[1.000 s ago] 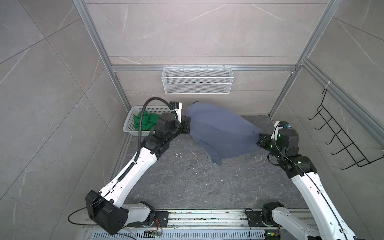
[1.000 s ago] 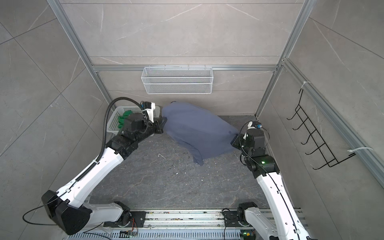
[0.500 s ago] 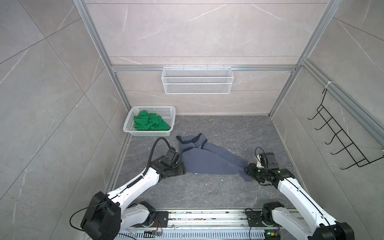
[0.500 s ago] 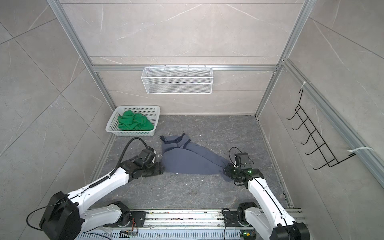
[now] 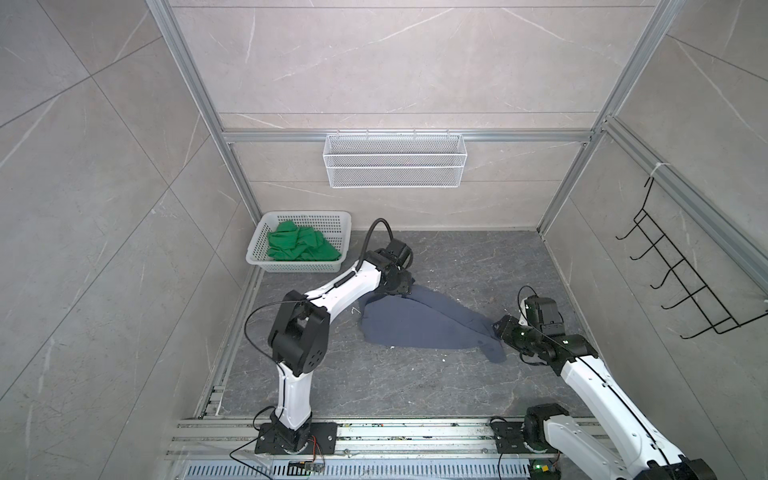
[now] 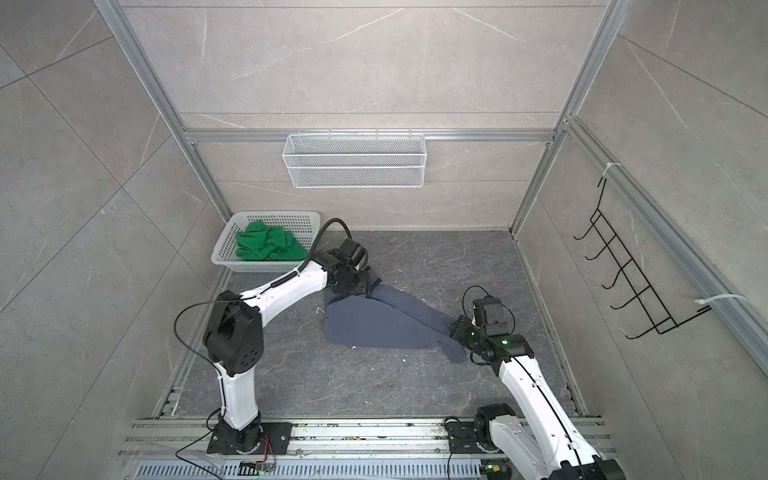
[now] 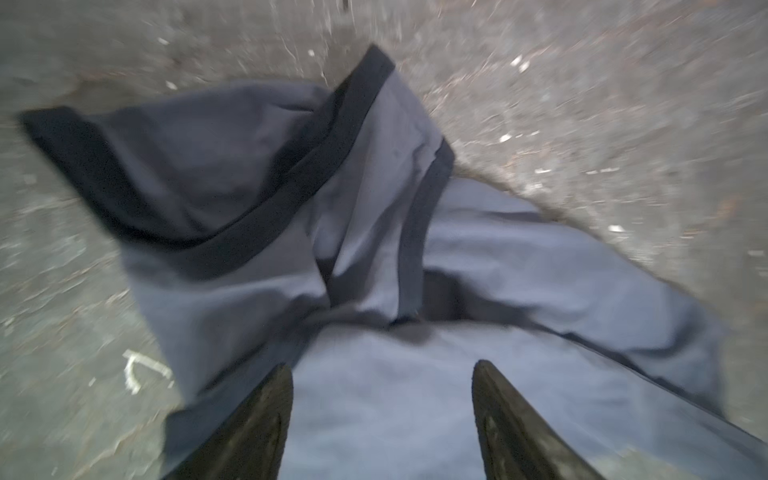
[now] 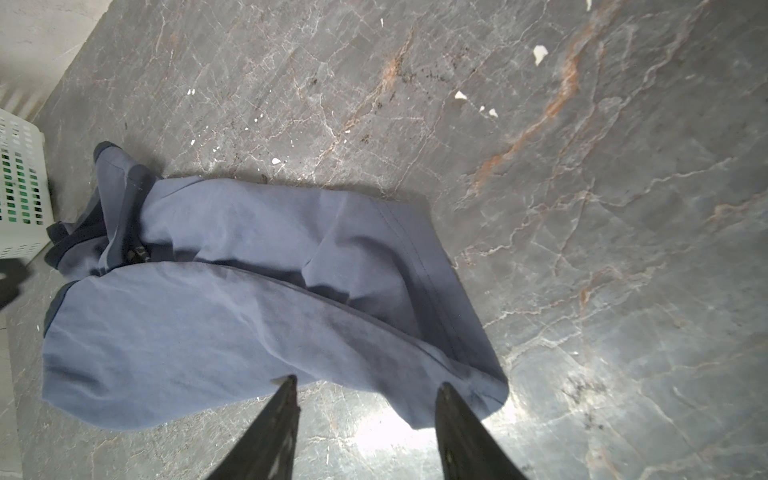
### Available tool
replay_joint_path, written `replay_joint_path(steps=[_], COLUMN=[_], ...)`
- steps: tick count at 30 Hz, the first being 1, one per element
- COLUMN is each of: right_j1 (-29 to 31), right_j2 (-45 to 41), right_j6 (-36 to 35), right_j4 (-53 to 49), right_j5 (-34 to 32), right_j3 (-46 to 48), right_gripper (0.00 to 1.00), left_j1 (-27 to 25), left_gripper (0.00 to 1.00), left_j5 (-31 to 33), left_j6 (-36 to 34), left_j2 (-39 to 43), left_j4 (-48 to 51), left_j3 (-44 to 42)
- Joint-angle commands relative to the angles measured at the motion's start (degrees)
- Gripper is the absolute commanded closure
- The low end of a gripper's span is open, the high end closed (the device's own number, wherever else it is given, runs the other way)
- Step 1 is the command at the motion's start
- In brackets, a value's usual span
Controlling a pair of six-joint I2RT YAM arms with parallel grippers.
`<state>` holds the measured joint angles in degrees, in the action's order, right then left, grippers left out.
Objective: Fold and stack the tank tops
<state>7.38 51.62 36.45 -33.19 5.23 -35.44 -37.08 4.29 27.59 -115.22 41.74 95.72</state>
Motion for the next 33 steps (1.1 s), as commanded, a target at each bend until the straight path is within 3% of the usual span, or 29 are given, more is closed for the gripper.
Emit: replay_joint_path(steps=[1, 5, 8, 14, 18, 20, 24, 29, 33], right_j1=[0.08, 0.09, 0.09, 0.24, 0.40, 0.37, 0.53, 1.30, 3.34], right_j2=[1.16, 5.85, 10.62, 17.14, 17.75, 17.56, 17.77, 17.58, 12.98], right_j6=[-0.33, -0.50, 0.30, 1.49, 1.10, 0.50, -2.64, -8.05, -10.69], right_j4=[0.22, 1.46, 3.95, 9.62, 10.46, 10.40, 8.49, 0.94, -0.97], right_j5=[-1.68, -1.88, 0.06, 5.49, 6.02, 6.11, 5.35, 0.62, -4.93], right_j3=[1.59, 2.04, 2.54, 3.69, 3.62, 3.06, -2.07, -17.72, -23.75], right_gripper=[0.42, 0.34, 0.33, 0.43, 0.64, 0.78, 0.97, 1.00, 1.00], left_j1=[-0.85, -1.59, -1.59, -1.60, -1.42, -1.17, -0.23, 0.42, 0.43], left_gripper=[0.29, 0.27, 0.32, 0.64, 0.90, 1.00, 1.00, 1.00, 1.00], left_j5=[-1.76, -0.77, -0.39, -1.89, -2.76, -2.89, -1.16, 7.33, 11.37], left_j6=[-4.87, -6.04, -6.15, -6.13, -5.90, -5.62, -6.14, -10.24, -11.18], left_j2=[-4.62, -10.84, -12.86, -11.90, -8.10, -4.52, 5.49, 20.03, 33.82], left_j4=[7.40, 10.42, 10.56, 9.80, 6.80, 3.94, -3.80, -11.97, -25.36], left_j3=[6.98, 12.29, 12.79, 10.60, 6.75, 3.97, -0.76, -3.33, -16.38])
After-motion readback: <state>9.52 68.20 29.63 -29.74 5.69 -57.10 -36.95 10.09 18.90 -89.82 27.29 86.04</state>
